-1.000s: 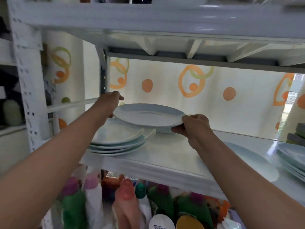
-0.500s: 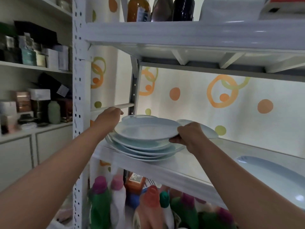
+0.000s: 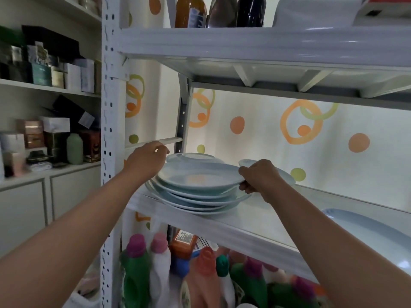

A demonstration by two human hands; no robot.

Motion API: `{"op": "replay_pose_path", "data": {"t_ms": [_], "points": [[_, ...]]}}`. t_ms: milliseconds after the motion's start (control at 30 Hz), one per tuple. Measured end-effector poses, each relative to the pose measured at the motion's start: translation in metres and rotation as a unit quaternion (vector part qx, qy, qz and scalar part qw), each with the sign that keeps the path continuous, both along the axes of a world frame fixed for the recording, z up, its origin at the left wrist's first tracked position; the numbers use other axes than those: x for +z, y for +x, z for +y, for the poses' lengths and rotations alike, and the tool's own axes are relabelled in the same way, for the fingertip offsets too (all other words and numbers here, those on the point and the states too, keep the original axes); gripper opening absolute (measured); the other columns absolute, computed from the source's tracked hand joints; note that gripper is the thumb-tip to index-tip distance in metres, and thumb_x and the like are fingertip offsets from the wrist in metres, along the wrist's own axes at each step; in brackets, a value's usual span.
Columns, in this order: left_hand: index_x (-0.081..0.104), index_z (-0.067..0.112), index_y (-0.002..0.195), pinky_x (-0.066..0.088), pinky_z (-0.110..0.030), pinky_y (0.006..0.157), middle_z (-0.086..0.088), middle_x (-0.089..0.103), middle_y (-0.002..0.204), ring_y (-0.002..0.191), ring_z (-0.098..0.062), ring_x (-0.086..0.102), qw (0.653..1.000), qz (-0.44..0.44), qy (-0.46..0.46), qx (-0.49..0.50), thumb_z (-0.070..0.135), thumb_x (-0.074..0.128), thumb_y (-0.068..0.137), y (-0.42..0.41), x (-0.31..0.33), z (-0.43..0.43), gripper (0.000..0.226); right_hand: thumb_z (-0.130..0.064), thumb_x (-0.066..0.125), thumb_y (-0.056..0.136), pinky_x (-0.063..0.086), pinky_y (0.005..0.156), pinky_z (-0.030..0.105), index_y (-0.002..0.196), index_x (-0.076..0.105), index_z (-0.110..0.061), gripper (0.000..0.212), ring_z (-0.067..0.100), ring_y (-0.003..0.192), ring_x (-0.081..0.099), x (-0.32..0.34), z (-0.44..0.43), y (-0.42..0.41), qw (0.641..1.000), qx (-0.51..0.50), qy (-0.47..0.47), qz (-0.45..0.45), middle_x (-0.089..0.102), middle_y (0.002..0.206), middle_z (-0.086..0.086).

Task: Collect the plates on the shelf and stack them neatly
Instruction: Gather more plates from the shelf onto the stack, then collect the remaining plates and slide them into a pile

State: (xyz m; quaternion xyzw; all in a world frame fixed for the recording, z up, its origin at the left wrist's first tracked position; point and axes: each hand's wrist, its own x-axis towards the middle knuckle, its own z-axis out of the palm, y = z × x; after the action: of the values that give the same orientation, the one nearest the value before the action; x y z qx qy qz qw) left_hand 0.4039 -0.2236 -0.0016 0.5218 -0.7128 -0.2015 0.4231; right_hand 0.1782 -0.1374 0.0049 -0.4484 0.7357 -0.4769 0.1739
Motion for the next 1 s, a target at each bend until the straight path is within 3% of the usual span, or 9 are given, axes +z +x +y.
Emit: {"op": "replay_pose_path", "data": {"t_ms": [67,200,267,433,700,800,867,1000], "points": [[0.063,0.020,0.107,0.043,-0.038,0.092,-0.006,0.066,0.117,0.109,-0.027,0.057,1.000,-0.007,-0.021,0.003,0.028,0.030,0.094,-0.005,0.003,0.005,0.037,-0.016,0.053,0.083,0.047,0.047,0.022,0.099,0.060,0.006,0.028,0.015,0.039,0.055,0.000,0.005,-0.002,0.999,0.004,0.016,0.035,0.063,0.058,0.012],[0.062,0.019,0.112,0.043,-0.034,0.080,-0.004,0.066,0.106,0.096,-0.026,0.059,0.996,-0.035,-0.078,-0.007,0.030,0.030,0.096,-0.026,0.011,0.026,0.038,-0.017,0.049,0.084,0.050,0.058,0.029,0.080,0.061,-0.010,0.013,0.024,0.055,0.061,0.002,0.017,-0.005,0.994,-0.012,0.003,0.106,0.062,0.057,0.009],[0.063,0.018,0.108,0.041,-0.032,0.075,-0.003,0.066,0.100,0.089,-0.023,0.057,0.991,-0.050,-0.119,-0.022,0.030,0.030,0.097,-0.041,0.016,0.040,0.036,-0.017,0.048,0.083,0.048,0.054,0.028,0.077,0.060,-0.012,0.014,0.024,0.053,0.060,0.004,0.023,-0.010,0.993,-0.019,-0.016,0.112,0.061,0.056,0.008],[0.064,0.021,0.104,0.044,-0.031,0.078,0.009,0.061,0.090,0.091,-0.020,0.059,0.980,-0.047,-0.173,-0.085,0.029,0.037,0.095,-0.089,0.021,0.078,0.030,-0.015,0.049,0.081,0.043,0.047,0.024,0.070,0.057,-0.014,0.014,0.023,0.053,0.061,0.004,0.043,-0.026,0.995,-0.022,-0.032,0.087,0.059,0.058,0.008],[0.064,0.023,0.100,0.049,-0.032,0.076,0.004,0.070,0.093,0.088,-0.021,0.062,0.963,-0.076,-0.167,-0.197,0.034,0.041,0.094,-0.174,0.003,0.122,0.026,-0.016,0.051,0.081,0.044,0.043,0.020,0.085,0.062,-0.011,0.012,0.017,0.051,0.062,-0.006,0.096,-0.073,0.992,-0.073,-0.032,0.100,0.061,0.064,0.004],[0.063,0.027,0.101,0.049,-0.031,0.076,0.004,0.071,0.094,0.089,-0.021,0.064,0.957,-0.114,-0.134,-0.229,0.036,0.041,0.092,-0.207,-0.013,0.131,0.025,-0.019,0.050,0.079,0.057,0.063,0.032,0.088,0.064,-0.015,0.017,0.025,0.076,0.069,-0.011,0.120,-0.100,0.980,-0.115,-0.023,0.160,0.069,0.085,0.008],[0.063,0.028,0.099,0.054,-0.036,0.080,0.001,0.073,0.094,0.088,-0.023,0.067,0.949,-0.132,-0.102,-0.266,0.037,0.042,0.091,-0.228,-0.023,0.134,0.024,-0.020,0.051,0.078,0.054,0.077,0.032,0.090,0.067,-0.016,0.020,0.026,0.088,0.066,-0.014,0.139,-0.118,0.967,-0.148,-0.007,0.208,0.070,0.096,0.007],[0.064,0.032,0.101,0.054,-0.036,0.086,-0.001,0.073,0.092,0.080,-0.022,0.070,0.938,-0.164,-0.060,-0.299,0.038,0.040,0.091,-0.259,-0.036,0.137,0.026,-0.019,0.051,0.079,0.049,0.071,0.028,0.092,0.068,-0.014,0.021,0.024,0.086,0.062,-0.019,0.180,-0.150,0.942,-0.197,0.047,0.269,0.068,0.097,0.004]]}}
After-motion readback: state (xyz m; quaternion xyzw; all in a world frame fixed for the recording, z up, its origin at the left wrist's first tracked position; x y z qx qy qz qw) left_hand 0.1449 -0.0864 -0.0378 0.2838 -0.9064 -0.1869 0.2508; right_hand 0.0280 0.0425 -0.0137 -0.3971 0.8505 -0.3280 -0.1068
